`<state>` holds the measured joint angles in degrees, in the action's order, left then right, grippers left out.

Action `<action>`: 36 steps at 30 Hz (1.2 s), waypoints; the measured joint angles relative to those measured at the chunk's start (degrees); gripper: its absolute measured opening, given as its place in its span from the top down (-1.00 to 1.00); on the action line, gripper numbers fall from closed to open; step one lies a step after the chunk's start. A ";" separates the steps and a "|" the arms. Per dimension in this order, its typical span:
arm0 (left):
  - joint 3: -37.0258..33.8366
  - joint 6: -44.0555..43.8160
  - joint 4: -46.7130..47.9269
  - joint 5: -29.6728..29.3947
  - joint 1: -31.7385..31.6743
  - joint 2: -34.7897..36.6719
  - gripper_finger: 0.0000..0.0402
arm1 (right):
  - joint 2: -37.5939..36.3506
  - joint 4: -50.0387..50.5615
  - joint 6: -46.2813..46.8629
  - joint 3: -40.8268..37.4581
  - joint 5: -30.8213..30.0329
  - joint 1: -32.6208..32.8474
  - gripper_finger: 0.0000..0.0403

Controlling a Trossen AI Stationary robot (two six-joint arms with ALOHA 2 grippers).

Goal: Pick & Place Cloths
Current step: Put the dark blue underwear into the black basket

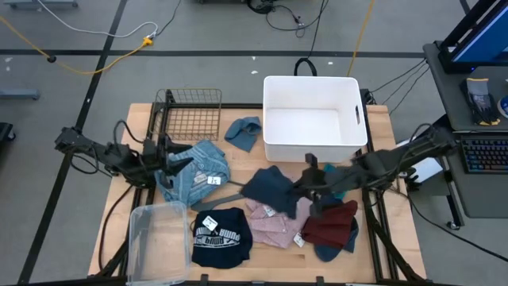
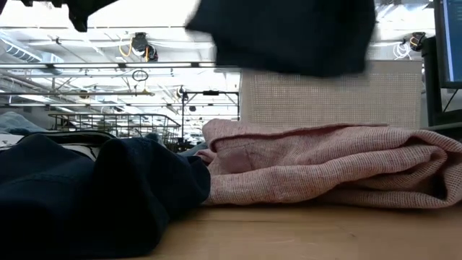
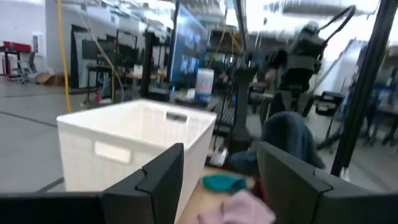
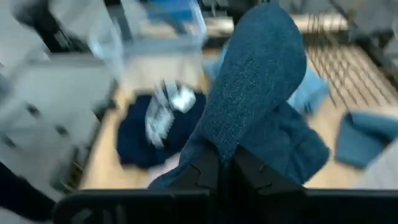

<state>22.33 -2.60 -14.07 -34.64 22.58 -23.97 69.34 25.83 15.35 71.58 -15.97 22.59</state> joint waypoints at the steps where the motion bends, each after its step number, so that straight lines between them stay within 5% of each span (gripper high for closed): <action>1: 0.00 -0.66 -1.43 -0.01 0.01 0.00 -0.04 | -0.96 -2.10 -0.02 0.03 1.23 -0.02 0.98; 13: 0.00 -4.20 -9.03 0.08 0.00 -0.43 -0.04 | -7.59 -25.61 -0.18 0.05 20.73 -0.87 0.98; 22: 0.00 -14.22 -17.59 0.19 0.01 -8.82 -0.04 | -6.31 -25.68 -1.14 0.05 20.58 -1.27 0.98; 28: 0.00 -13.04 -26.10 -0.48 0.00 -15.49 -0.04 | -4.54 -25.86 -3.43 0.05 20.26 -1.27 0.98; 36: 5.40 -5.92 -29.70 -1.26 0.01 -23.08 -0.04 | -0.86 -21.09 -10.08 0.05 9.53 -1.69 0.98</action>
<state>27.73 -8.52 -43.76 -35.90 22.59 -47.05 68.49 4.74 5.27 71.64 -6.44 20.90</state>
